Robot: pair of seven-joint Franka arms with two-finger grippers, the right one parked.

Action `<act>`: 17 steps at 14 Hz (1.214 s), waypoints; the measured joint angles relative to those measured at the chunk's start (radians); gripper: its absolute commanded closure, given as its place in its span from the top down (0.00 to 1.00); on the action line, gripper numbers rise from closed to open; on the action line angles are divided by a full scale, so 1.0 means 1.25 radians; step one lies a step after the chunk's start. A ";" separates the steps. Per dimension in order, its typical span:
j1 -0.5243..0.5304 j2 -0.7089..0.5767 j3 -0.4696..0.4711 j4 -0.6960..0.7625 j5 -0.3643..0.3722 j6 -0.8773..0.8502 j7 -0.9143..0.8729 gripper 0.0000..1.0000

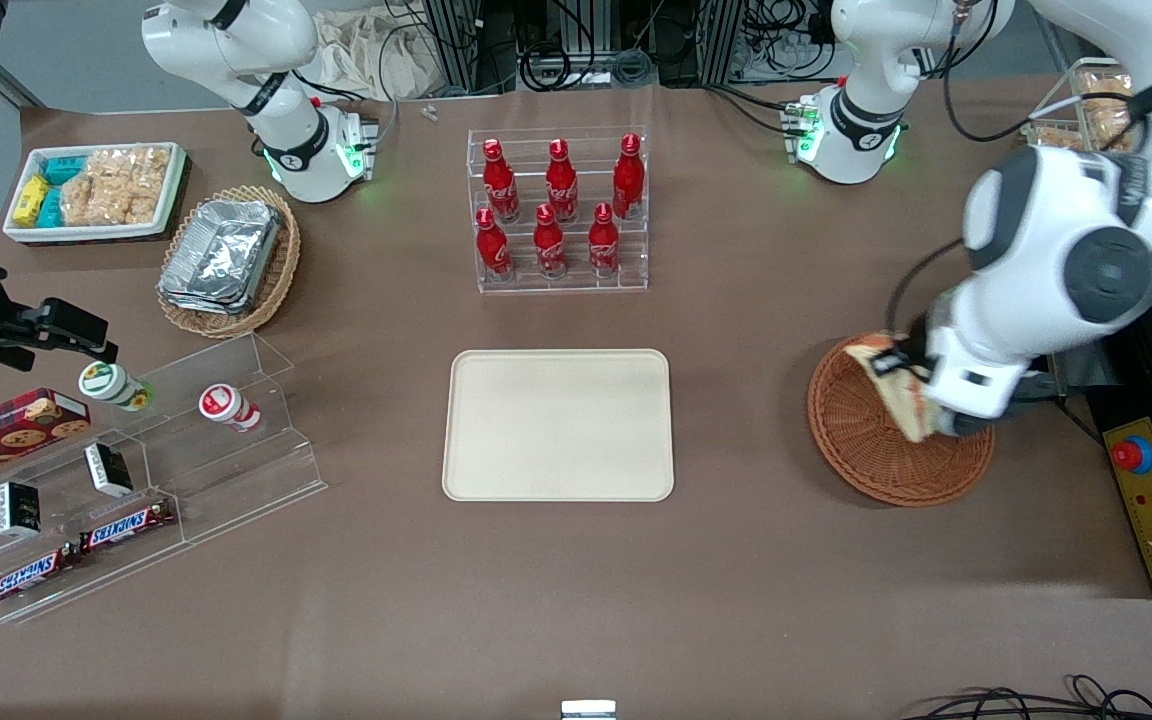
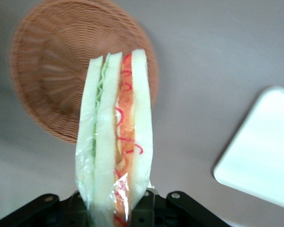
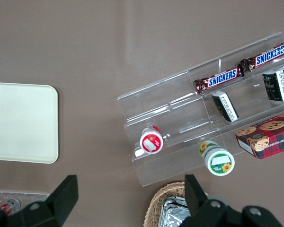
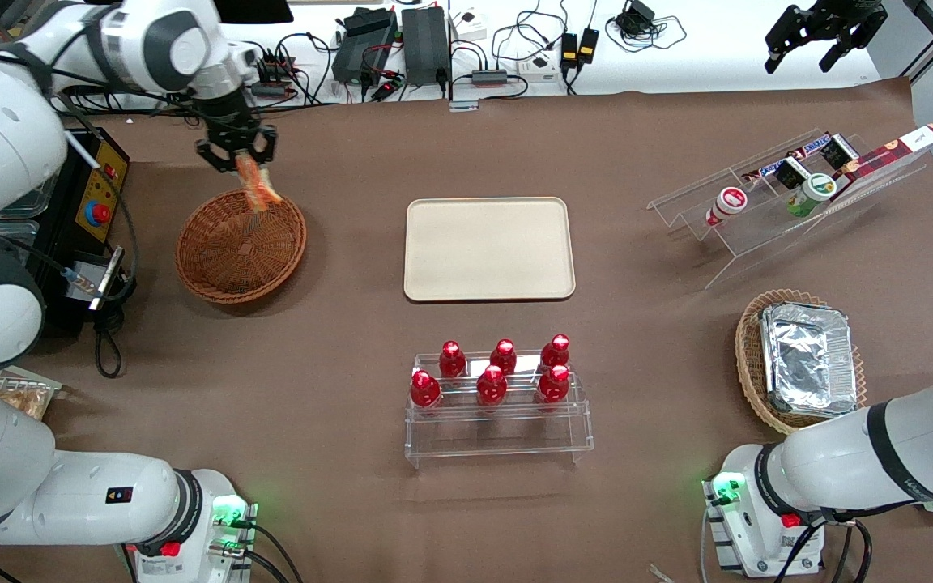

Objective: Place sandwich from basket to tray
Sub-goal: 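Lift the sandwich and carry it toward the cream tray, then lower the sandwich onto the cream tray and open the left gripper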

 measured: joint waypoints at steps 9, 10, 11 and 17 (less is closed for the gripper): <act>-0.195 0.210 -0.151 -0.007 0.160 0.361 -0.152 0.00; -0.211 0.247 -0.151 -0.007 0.193 0.396 -0.173 0.00; -0.219 0.285 -0.151 -0.007 0.221 0.428 -0.183 0.00; -0.214 0.381 -0.141 0.002 0.259 0.496 -0.185 1.00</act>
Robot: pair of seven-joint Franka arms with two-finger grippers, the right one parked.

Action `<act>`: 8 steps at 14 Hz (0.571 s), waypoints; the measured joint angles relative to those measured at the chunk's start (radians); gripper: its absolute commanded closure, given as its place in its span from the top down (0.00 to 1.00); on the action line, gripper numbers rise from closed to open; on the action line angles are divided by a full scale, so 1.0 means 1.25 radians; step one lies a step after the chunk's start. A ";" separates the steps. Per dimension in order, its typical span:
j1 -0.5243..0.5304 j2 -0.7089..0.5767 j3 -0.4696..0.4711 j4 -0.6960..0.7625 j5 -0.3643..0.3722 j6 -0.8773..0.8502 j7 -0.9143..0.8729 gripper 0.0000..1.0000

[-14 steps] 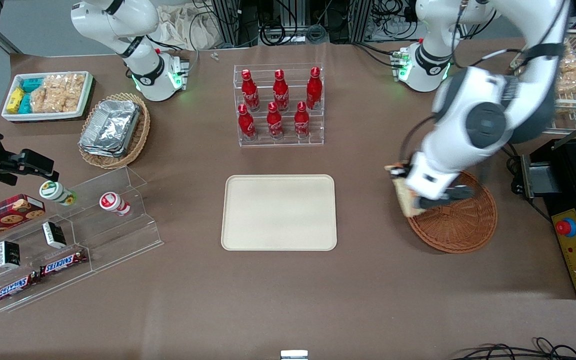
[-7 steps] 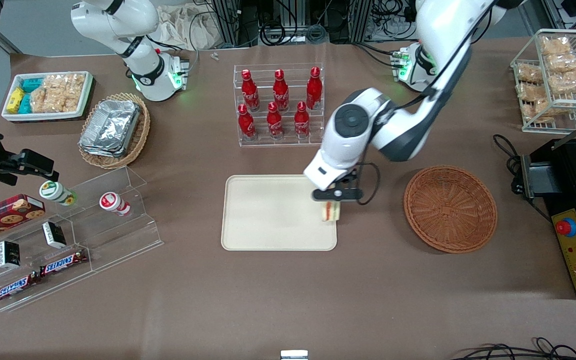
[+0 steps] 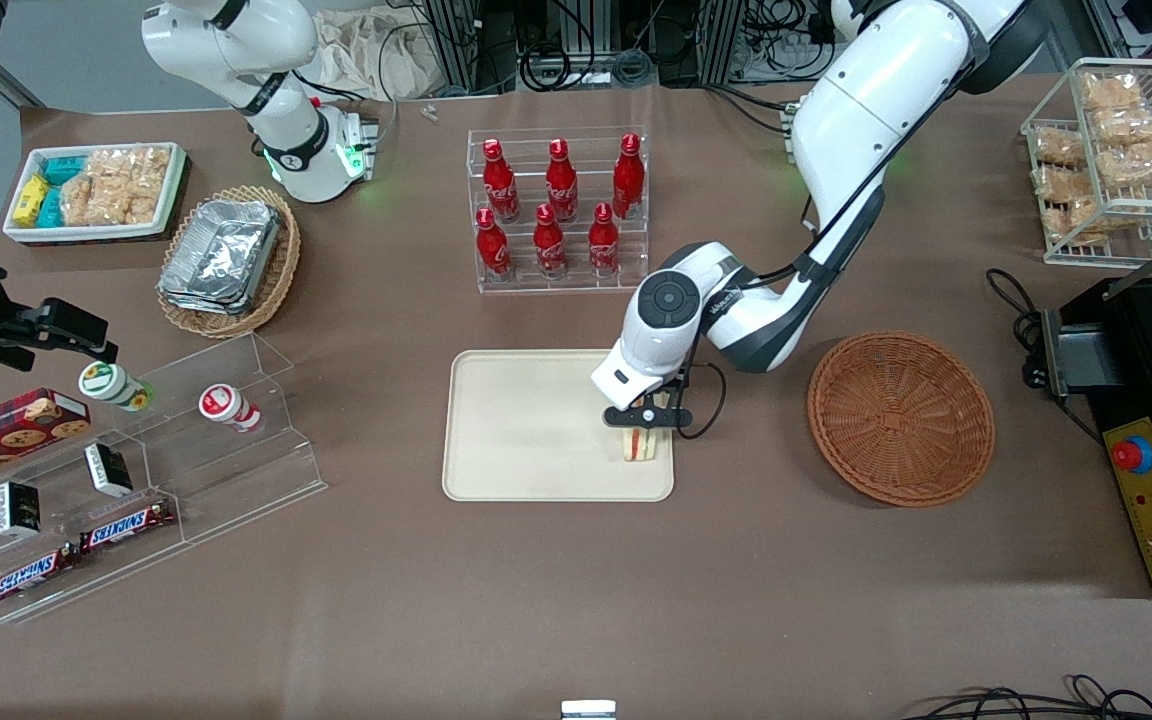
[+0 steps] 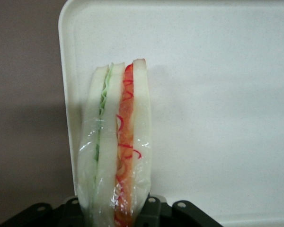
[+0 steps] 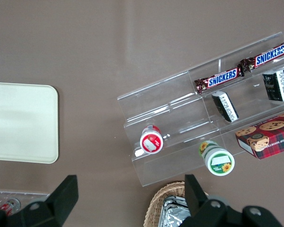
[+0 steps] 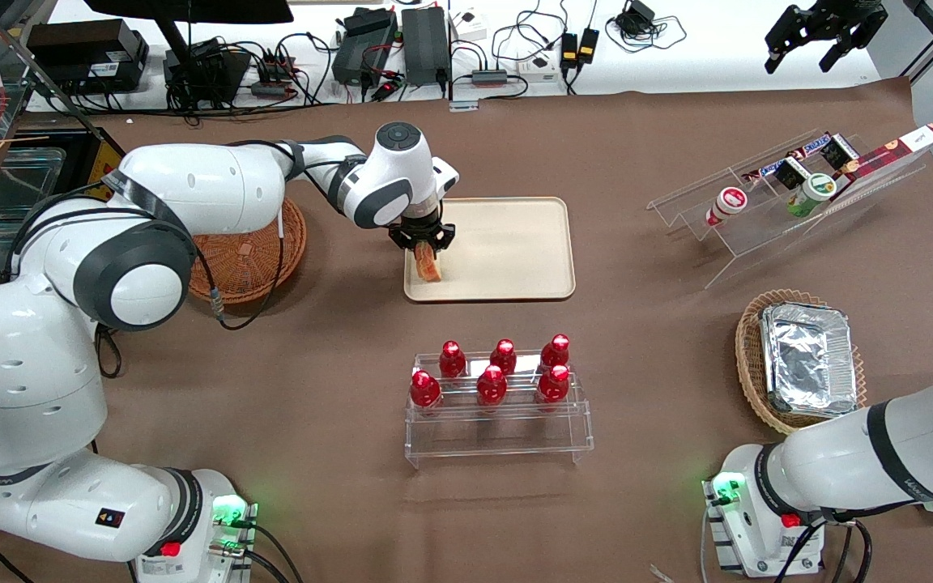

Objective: Place sandwich from basket to tray
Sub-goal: 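Lower the sandwich onto the cream tray and open the left gripper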

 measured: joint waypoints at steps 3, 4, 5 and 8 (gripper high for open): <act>0.001 -0.010 0.000 0.012 0.001 0.000 -0.001 1.00; 0.003 -0.025 0.000 0.019 0.001 -0.002 -0.004 1.00; 0.012 -0.050 0.000 0.026 0.001 -0.021 -0.008 1.00; 0.058 -0.169 0.000 0.042 -0.022 -0.192 -0.009 1.00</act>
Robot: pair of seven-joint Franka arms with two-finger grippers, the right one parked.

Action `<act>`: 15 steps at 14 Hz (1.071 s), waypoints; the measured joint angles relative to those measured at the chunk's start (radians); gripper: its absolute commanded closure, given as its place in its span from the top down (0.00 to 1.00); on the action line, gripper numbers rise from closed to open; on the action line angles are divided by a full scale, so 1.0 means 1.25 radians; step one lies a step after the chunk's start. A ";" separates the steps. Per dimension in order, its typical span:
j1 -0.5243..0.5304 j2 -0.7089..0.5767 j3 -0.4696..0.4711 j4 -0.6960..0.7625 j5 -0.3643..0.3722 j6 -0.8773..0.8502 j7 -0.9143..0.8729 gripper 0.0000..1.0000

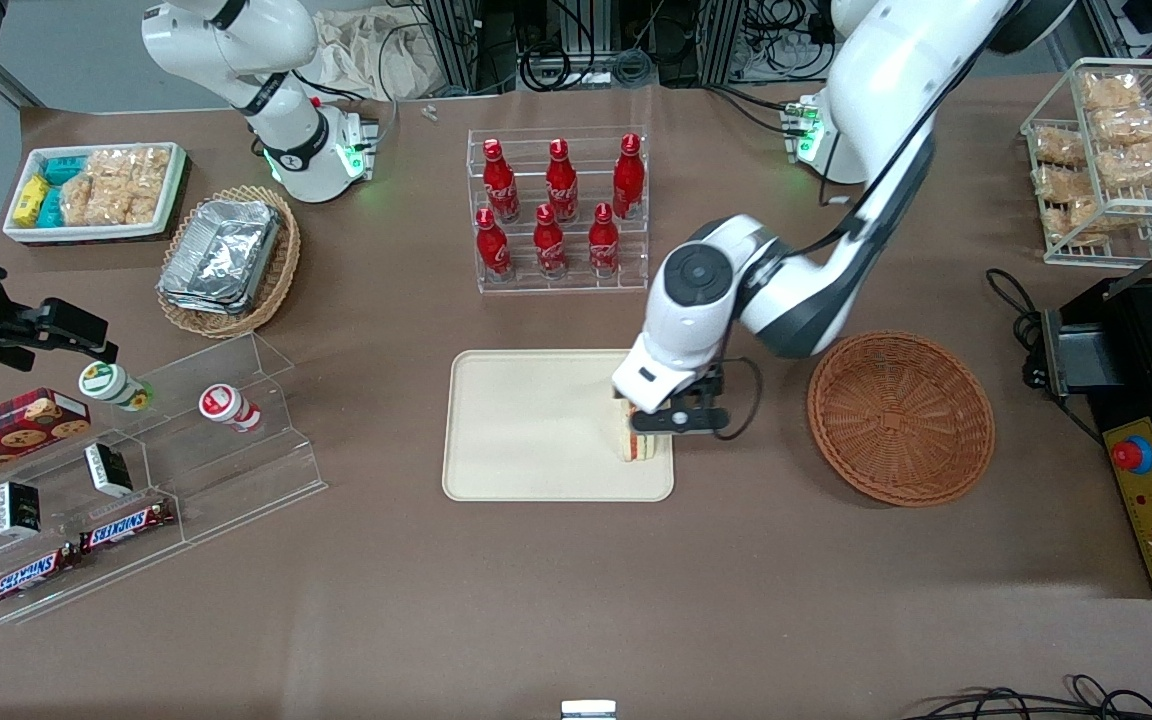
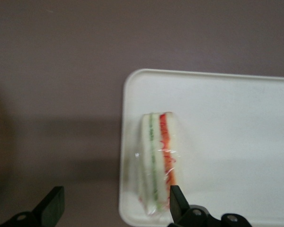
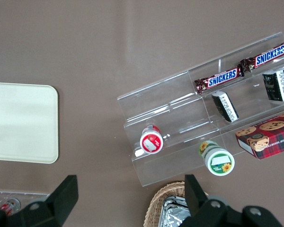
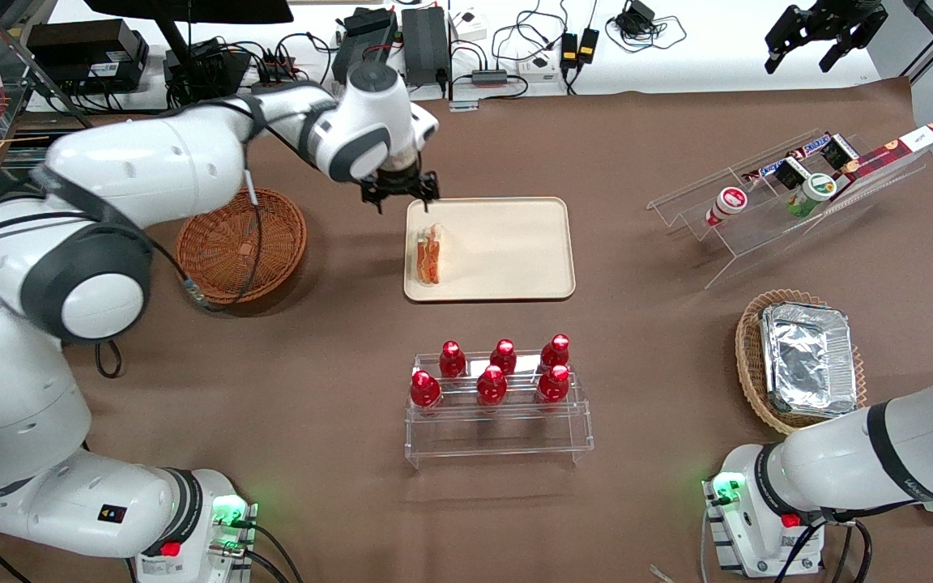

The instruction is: Place sandwich from basket to tray

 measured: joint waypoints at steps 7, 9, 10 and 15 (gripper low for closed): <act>0.157 -0.178 0.009 0.024 -0.131 -0.273 0.208 1.00; 0.162 -0.212 0.063 0.063 -0.162 -0.374 0.291 1.00; 0.162 -0.229 0.093 0.077 -0.177 -0.407 0.331 1.00; 0.162 -0.331 0.245 0.084 -0.213 -0.528 0.456 1.00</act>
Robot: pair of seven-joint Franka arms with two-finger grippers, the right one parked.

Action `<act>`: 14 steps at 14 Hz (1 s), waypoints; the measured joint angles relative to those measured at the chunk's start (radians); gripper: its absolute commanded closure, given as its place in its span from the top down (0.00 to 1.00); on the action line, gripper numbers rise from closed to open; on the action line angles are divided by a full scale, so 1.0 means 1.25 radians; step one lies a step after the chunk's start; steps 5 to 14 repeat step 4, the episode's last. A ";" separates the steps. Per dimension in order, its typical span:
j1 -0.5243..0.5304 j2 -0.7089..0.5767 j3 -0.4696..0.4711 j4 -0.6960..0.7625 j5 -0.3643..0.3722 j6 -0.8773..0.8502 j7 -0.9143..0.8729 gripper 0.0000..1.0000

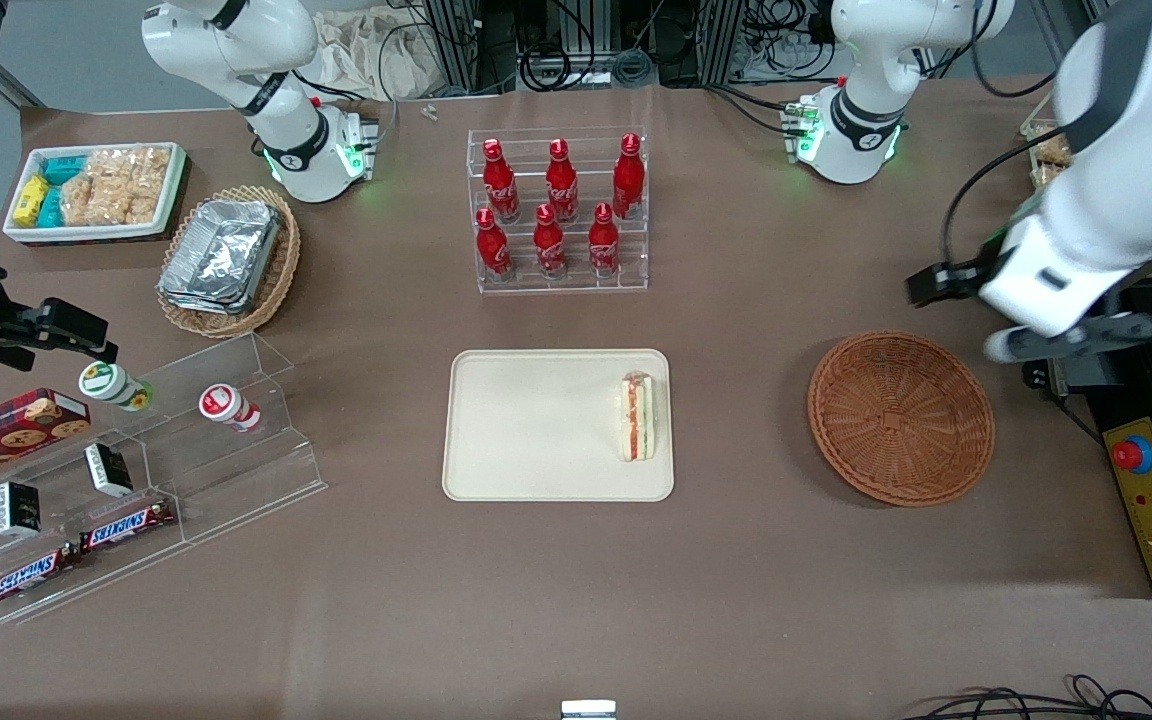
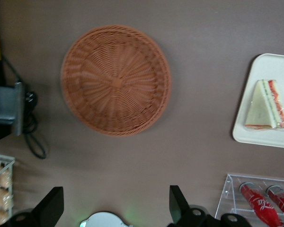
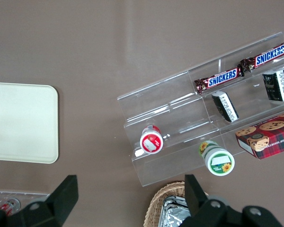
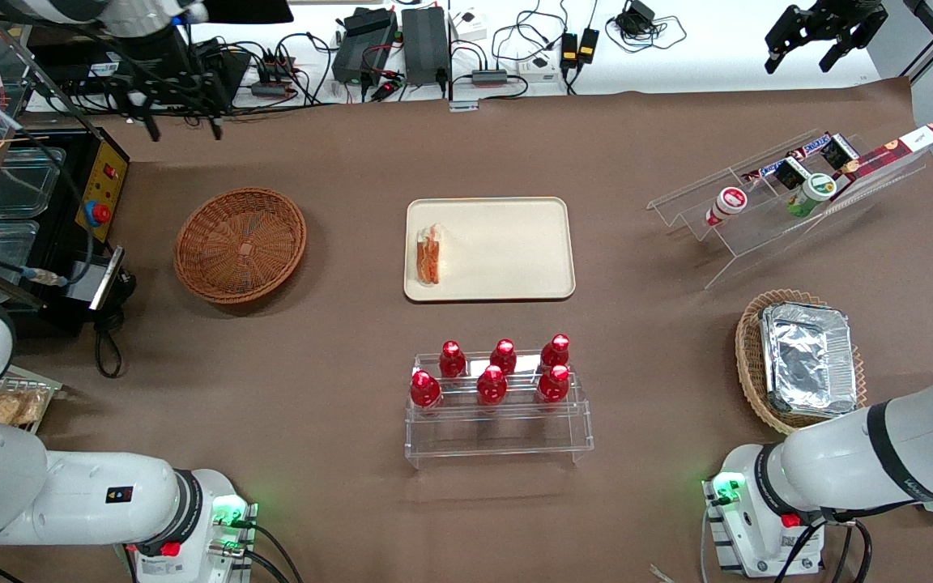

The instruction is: Place sandwich from basket to tray

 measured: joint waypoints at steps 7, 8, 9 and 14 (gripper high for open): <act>0.000 -0.037 0.078 -0.004 -0.012 -0.018 0.086 1.00; 0.000 -0.037 0.078 -0.004 -0.012 -0.018 0.086 1.00; 0.000 -0.037 0.078 -0.004 -0.012 -0.018 0.086 1.00; 0.000 -0.037 0.078 -0.004 -0.012 -0.018 0.086 1.00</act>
